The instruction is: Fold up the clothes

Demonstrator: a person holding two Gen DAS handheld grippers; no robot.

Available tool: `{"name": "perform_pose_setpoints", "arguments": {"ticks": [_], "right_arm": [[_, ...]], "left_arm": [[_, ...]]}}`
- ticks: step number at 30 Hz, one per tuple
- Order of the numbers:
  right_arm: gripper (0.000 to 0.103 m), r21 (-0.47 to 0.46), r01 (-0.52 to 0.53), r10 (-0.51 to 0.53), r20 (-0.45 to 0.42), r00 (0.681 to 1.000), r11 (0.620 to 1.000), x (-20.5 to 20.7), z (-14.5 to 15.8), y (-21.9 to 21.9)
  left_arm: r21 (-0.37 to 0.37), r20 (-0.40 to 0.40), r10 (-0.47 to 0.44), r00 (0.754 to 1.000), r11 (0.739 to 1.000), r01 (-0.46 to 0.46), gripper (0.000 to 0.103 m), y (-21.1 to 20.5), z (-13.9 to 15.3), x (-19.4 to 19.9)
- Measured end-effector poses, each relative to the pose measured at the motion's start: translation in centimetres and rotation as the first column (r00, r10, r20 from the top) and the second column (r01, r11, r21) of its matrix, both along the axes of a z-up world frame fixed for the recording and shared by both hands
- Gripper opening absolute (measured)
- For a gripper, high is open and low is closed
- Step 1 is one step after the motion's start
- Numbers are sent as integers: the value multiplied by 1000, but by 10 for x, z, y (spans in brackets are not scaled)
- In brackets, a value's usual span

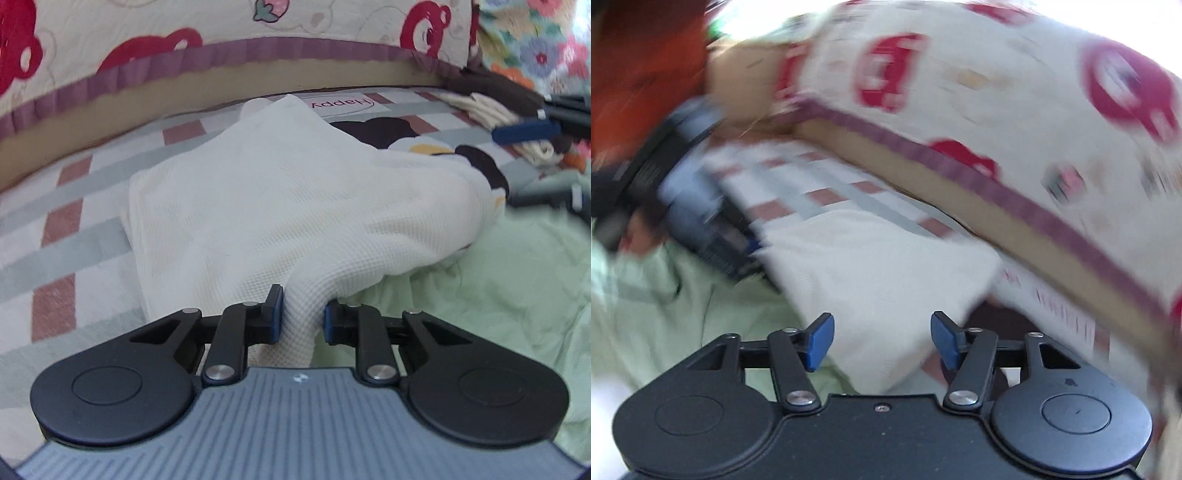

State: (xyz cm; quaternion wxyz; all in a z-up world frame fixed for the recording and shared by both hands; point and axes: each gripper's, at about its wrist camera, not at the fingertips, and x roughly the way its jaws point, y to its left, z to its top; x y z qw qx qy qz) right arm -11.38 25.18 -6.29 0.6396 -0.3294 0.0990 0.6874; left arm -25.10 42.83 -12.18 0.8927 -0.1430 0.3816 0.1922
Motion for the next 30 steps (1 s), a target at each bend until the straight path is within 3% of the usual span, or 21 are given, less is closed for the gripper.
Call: {"name": "perform_pose_setpoints", "arguments": {"ticks": [3, 5, 8, 10, 11, 12, 14, 17, 19, 20, 22, 24, 26, 30], "right_arm": [[62, -6, -121, 120, 204, 972, 993, -32, -18, 14], [63, -43, -181, 184, 365, 913, 983, -49, -35, 28], [64, -87, -179, 195, 608, 770, 980, -60, -66, 44], [60, -96, -140, 169, 628, 760, 986, -49, -70, 51], [47, -97, -121, 155, 621, 768, 988, -43, -70, 54], [35, -94, -109, 143, 575, 805, 990, -37, -62, 55], [23, -96, -103, 137, 497, 857, 990, -29, -45, 55], [21, -91, -129, 157, 454, 877, 987, -28, -29, 53], [20, -93, -139, 166, 433, 886, 986, -25, -24, 54], [20, -98, -140, 168, 415, 894, 985, -22, -24, 55], [19, -113, -154, 186, 373, 909, 982, -25, -22, 51], [19, -151, -219, 259, 342, 903, 964, -33, -11, 38], [19, -196, -302, 350, 297, 888, 933, -40, 3, 22], [19, -244, -392, 407, 13, 913, 887, -27, 32, -6]], "left_arm": [[-113, 59, 41, 997, 993, -34, 20, 19, 0, -5], [-187, 101, 82, 992, 980, -62, 20, 33, -1, -10], [-204, 131, 96, 987, 977, -68, 20, 38, -1, -14], [-171, 130, 70, 989, 984, -47, 20, 32, -1, -15], [-141, 122, 44, 992, 990, -26, 20, 26, -2, -15], [-112, 113, 18, 993, 994, -5, 21, 21, -2, -14], [-25, 58, -60, 996, 998, 62, 24, 5, -3, -10], [144, -89, -158, 983, 975, 169, 28, -22, -12, 2], [199, -130, -158, 979, 963, 181, 30, -29, -16, 8], [212, -136, -151, 979, 961, 178, 29, -30, -15, 8], [217, -160, -144, 977, 960, 177, 14, -32, -3, 4], [257, -190, -143, 971, 948, 190, 13, -48, 25, -8], [284, -169, -136, 976, 942, 181, 14, -68, 57, -30], [136, -32, -165, 986, 977, 167, 21, -86, 72, -69]]}}
